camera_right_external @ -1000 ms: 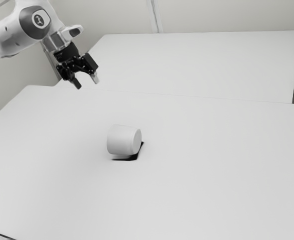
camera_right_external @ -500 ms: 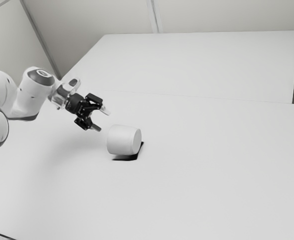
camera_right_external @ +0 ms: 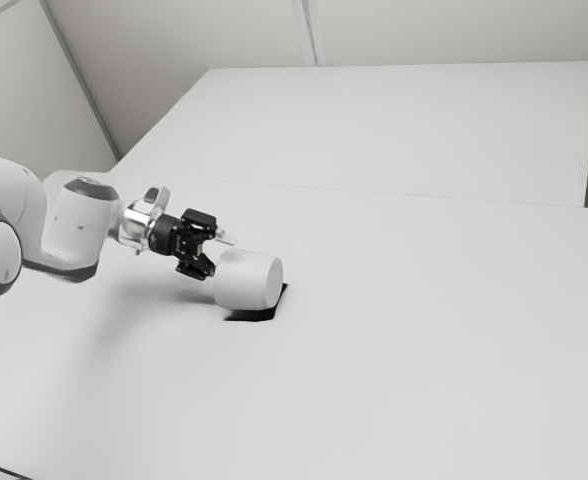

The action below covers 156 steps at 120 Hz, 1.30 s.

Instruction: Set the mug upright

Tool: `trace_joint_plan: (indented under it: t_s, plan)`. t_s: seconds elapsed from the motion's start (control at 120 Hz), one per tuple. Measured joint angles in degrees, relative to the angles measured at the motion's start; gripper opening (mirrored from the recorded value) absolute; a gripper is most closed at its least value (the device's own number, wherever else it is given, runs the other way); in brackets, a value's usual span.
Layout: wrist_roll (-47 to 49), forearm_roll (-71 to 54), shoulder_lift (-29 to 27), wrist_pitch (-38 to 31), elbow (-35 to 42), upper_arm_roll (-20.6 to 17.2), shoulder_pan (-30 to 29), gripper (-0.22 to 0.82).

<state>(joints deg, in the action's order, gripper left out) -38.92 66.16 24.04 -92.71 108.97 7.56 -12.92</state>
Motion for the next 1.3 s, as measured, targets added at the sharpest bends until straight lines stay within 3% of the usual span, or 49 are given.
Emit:
trace_joint_plan:
  t_s: [0.158,0.358,0.533,0.7,1.033,1.3]
  plan:
    - [-3.23,1.35,0.17,0.31,0.03,0.0,0.0,0.09]
    - [-6.24,2.08,0.05,0.47,-0.08,-0.03,0.0,-0.1]
    - [-7.97,2.15,-1.21,0.4,-0.38,-0.8,0.01,-0.16]
    - [-7.14,-3.53,-7.08,-0.95,-1.5,-2.1,0.07,-0.18]
    - [1.33,-40.65,-13.67,-8.93,-4.27,-9.39,0.19,-0.18]
    - [8.95,-61.09,-16.76,-17.64,-0.1,-12.5,1.57,-0.18]
